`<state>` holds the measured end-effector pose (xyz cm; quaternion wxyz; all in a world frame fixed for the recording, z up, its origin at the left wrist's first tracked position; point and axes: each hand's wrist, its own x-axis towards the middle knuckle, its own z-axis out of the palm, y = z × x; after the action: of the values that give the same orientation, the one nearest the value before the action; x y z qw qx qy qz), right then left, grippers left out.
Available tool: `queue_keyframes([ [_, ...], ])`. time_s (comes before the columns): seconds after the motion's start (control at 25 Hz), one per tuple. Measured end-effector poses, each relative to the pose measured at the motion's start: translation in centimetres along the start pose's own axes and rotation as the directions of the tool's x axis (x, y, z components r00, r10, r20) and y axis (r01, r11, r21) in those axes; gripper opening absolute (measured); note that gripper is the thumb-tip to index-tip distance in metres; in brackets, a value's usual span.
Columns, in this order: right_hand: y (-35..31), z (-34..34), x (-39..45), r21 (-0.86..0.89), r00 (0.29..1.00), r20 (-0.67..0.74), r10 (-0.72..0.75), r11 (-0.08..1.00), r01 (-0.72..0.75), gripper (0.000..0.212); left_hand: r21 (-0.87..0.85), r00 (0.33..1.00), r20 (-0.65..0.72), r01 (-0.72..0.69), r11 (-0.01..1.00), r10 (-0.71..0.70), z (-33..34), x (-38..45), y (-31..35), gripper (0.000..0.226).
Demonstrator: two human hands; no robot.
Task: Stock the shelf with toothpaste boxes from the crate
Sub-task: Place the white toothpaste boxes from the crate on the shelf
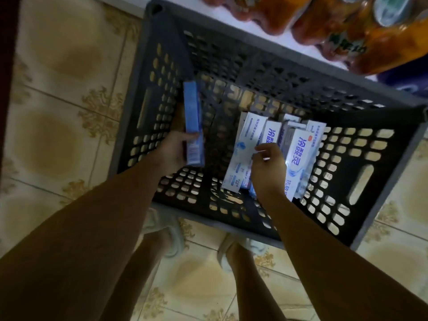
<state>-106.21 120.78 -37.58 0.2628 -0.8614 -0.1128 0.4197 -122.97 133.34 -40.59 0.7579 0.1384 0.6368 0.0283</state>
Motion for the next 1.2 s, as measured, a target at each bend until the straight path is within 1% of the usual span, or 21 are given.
queue_keyframes([
  [0.04, -1.1, 0.1, -0.2, 0.069, 0.998, 0.025, 0.055, 0.996, -0.057, 0.015, -0.091, 0.991, 0.102, 0.098, 0.991, -0.089, -0.8, -1.7, 0.6, 0.026],
  [0.08, -2.6, 0.4, -0.4, 0.164, 0.988, 0.088, 0.123, 0.977, -0.137, 0.012, -0.098, 0.978, 0.149, 0.159, 0.982, -0.144, -1.5, -3.1, 1.2, 0.036],
  [0.16, -5.5, 1.2, -0.8, 0.316, 0.922, 0.313, 0.228, 0.891, -0.327, 0.008, 0.007, 0.962, 0.190, 0.197, 0.980, -0.195, -2.0, -4.5, 1.7, 0.054],
  [0.2, -6.6, 1.7, -1.1, 0.335, 0.887, 0.396, 0.239, 0.861, -0.382, 0.012, 0.078, 0.959, 0.196, 0.195, 0.978, -0.206, -1.8, -5.0, 1.8, 0.058],
  [0.24, -7.1, 2.3, -1.1, 0.330, 0.878, 0.417, 0.236, 0.860, -0.388, 0.016, 0.137, 0.961, 0.185, 0.183, 0.974, -0.207, -1.6, -5.2, 1.6, 0.058],
  [0.28, -7.1, 2.8, -0.9, 0.289, 0.907, 0.356, 0.226, 0.896, -0.337, 0.019, 0.152, 0.963, 0.180, 0.175, 0.973, -0.202, -1.4, -5.4, 1.4, 0.056],
  [0.32, -6.7, 3.1, -0.6, 0.179, 0.952, 0.225, 0.209, 0.951, -0.252, 0.022, 0.131, 0.966, 0.182, 0.161, 0.978, -0.183, -1.2, -5.6, 1.1, 0.053],
  [0.36, -5.8, 3.1, -0.3, 0.025, 0.980, 0.081, 0.184, 0.982, -0.187, 0.029, 0.090, 0.969, 0.189, 0.146, 0.985, -0.160, -1.0, -5.7, 1.0, 0.048],
  [0.4, -4.7, 2.7, 0.0, -0.114, 0.985, -0.029, 0.171, 0.978, -0.173, 0.040, 0.052, 0.973, 0.188, 0.128, 0.990, -0.136, -0.9, -5.5, 0.8, 0.042],
  [0.44, -3.7, 2.4, 0.4, -0.198, 0.977, -0.073, 0.202, 0.957, -0.213, 0.052, 0.031, 0.979, 0.169, 0.108, 0.994, -0.112, -0.8, -5.2, 0.7, 0.037],
  [0.52, -1.8, 2.3, 0.8, -0.263, 0.955, -0.035, 0.296, 0.919, -0.295, 0.070, 0.064, 0.991, 0.098, 0.084, 0.994, -0.090, -0.6, -4.3, 0.1, 0.026],
  [0.56, -1.0, 2.6, 0.7, -0.307, 0.954, -0.007, 0.298, 0.908, -0.286, 0.074, 0.089, 0.993, 0.077, 0.084, 0.992, -0.090, -0.6, -3.8, -0.3, 0.023],
  [0.64, -0.3, 3.1, 0.5, -0.419, 0.975, 0.021, 0.223, 0.887, -0.195, 0.079, 0.130, 0.993, 0.068, 0.091, 0.987, -0.100, -0.5, -2.9, -0.8, 0.020],
  [0.72, 0.0, 3.6, 0.7, -0.472, 0.985, 0.058, 0.165, 0.874, -0.119, 0.083, 0.178, 0.994, 0.048, 0.085, 0.980, -0.095, -0.4, -2.2, -1.1, 0.022],
  [0.76, 0.0, 3.8, 1.0, -0.473, 0.982, 0.086, 0.168, 0.874, -0.108, 0.081, 0.192, 0.996, 0.035, 0.077, 0.978, -0.085, -0.4, -2.0, -1.1, 0.023],
  [0.8, -0.1, 3.9, 1.3, -0.448, 0.977, 0.109, 0.183, 0.887, -0.116, 0.075, 0.196, 0.997, 0.023, 0.066, 0.978, -0.072, -0.3, -1.8, -1.1, 0.025],
  [0.88, 0.2, 3.9, 2.0, -0.365, 0.968, 0.137, 0.208, 0.920, -0.146, 0.054, 0.196, 0.999, -0.009, 0.044, 0.980, -0.043, -0.2, -1.5, -1.3, 0.031],
  [0.96, 0.8, 3.7, 2.3, -0.314, 0.972, 0.156, 0.173, 0.942, -0.117, 0.037, 0.200, 0.999, -0.014, 0.035, 0.979, -0.033, -0.1, -1.4, -1.5, 0.036],
  [1.04, 1.3, 3.1, 2.2, -0.220, 0.976, 0.149, 0.161, 0.967, -0.126, 0.022, 0.201, 0.999, -0.006, 0.042, 0.979, -0.041, 0.0, -1.5, -1.7, 0.039],
  [1.12, 1.4, 2.5, 2.1, -0.136, 0.972, 0.146, 0.183, 0.977, -0.163, 0.019, 0.218, 0.998, -0.028, 0.055, 0.974, -0.051, 0.2, -1.5, -1.8, 0.039],
  [1.2, 1.3, 2.2, 1.9, -0.120, 0.975, 0.155, 0.162, 0.982, -0.144, 0.012, 0.228, 0.995, -0.084, 0.065, 0.972, -0.047, 1.0, -1.6, -1.9, 0.035],
])
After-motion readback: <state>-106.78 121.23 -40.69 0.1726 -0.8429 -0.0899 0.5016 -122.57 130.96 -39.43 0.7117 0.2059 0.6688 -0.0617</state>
